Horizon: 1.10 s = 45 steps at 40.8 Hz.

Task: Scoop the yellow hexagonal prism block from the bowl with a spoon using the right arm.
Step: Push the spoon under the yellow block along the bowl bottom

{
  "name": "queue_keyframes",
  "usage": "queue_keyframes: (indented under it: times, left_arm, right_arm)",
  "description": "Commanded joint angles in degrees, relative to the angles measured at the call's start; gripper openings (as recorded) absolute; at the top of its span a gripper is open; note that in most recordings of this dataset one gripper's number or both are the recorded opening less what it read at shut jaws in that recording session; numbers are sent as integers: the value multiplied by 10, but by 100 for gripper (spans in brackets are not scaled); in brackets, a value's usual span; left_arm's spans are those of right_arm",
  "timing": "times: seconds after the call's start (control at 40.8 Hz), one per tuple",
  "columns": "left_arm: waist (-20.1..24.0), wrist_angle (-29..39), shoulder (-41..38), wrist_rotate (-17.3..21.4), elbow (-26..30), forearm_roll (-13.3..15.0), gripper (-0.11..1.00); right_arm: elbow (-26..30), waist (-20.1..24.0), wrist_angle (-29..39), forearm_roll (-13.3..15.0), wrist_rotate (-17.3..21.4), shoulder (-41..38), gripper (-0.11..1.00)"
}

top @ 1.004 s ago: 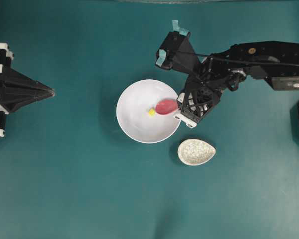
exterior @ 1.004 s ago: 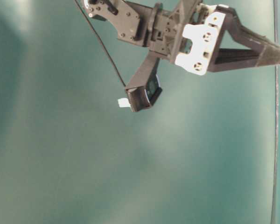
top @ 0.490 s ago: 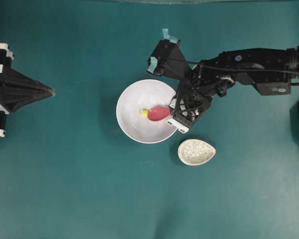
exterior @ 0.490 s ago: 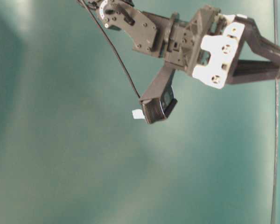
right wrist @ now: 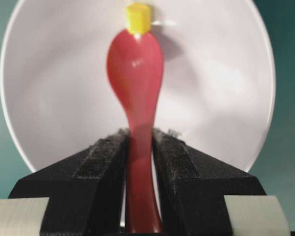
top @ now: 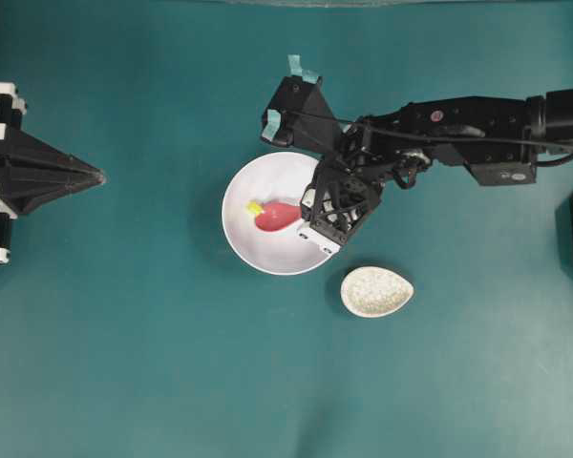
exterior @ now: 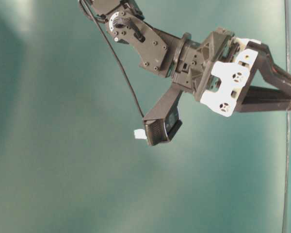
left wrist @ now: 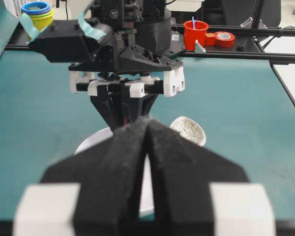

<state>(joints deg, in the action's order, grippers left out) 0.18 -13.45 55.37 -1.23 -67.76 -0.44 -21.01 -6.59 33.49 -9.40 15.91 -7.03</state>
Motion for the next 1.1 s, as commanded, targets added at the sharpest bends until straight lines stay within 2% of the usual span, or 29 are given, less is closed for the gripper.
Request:
queue_keyframes:
  times: [0.0, 0.588, 0.808, 1.077]
  left_arm:
    - [0, -2, -5, 0, 15, -1, 0]
    - [0, -2, -5, -2, 15, -1, 0]
    - [1, -2, -5, -18, 15, -1, 0]
    - [1, -2, -5, -18, 15, -1, 0]
  right_arm:
    - [12, 1, -19, 2, 1, 7, 22]
    - [6, 1, -49, 13, 0, 12, 22]
    - [-19, 1, -79, 12, 1, 25, 22]
    - [-63, 2, -128, 13, 2, 52, 22]
